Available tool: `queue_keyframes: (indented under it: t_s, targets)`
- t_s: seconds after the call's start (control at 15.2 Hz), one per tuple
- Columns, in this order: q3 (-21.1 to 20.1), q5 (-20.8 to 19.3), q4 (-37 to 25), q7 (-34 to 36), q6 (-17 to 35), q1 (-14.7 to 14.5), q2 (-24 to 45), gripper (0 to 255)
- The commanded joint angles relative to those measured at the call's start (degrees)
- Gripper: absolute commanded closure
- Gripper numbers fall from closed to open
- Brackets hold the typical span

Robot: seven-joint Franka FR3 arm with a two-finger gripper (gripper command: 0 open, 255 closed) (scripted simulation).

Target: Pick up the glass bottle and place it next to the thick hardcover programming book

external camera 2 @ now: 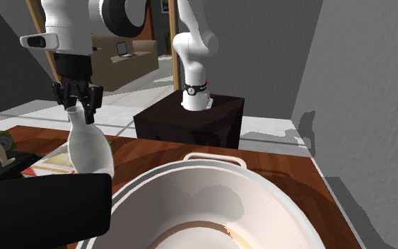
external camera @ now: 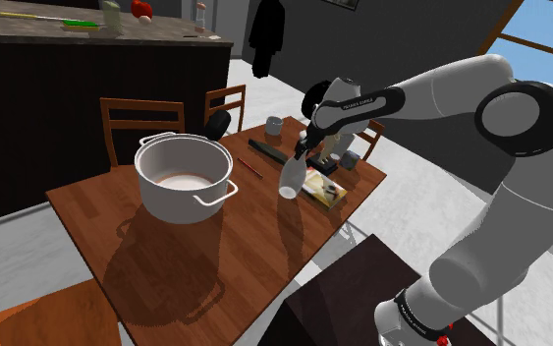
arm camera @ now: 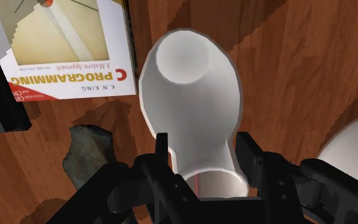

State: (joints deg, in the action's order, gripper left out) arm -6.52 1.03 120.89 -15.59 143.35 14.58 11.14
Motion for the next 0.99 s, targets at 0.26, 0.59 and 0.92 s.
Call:
queue_keyframes:
  t_s: [0.26,0.59,0.92]
  targets:
    - [0.0,0.0,-0.03,-0.01,0.0,0.0,0.0,0]
    - [-0.1,0.79,-0.62,-0.54,-6.04,0.34,-5.48,0]
    - [-0.09,0.79,-0.62,-0.54,-6.04,0.33,-5.48,0]
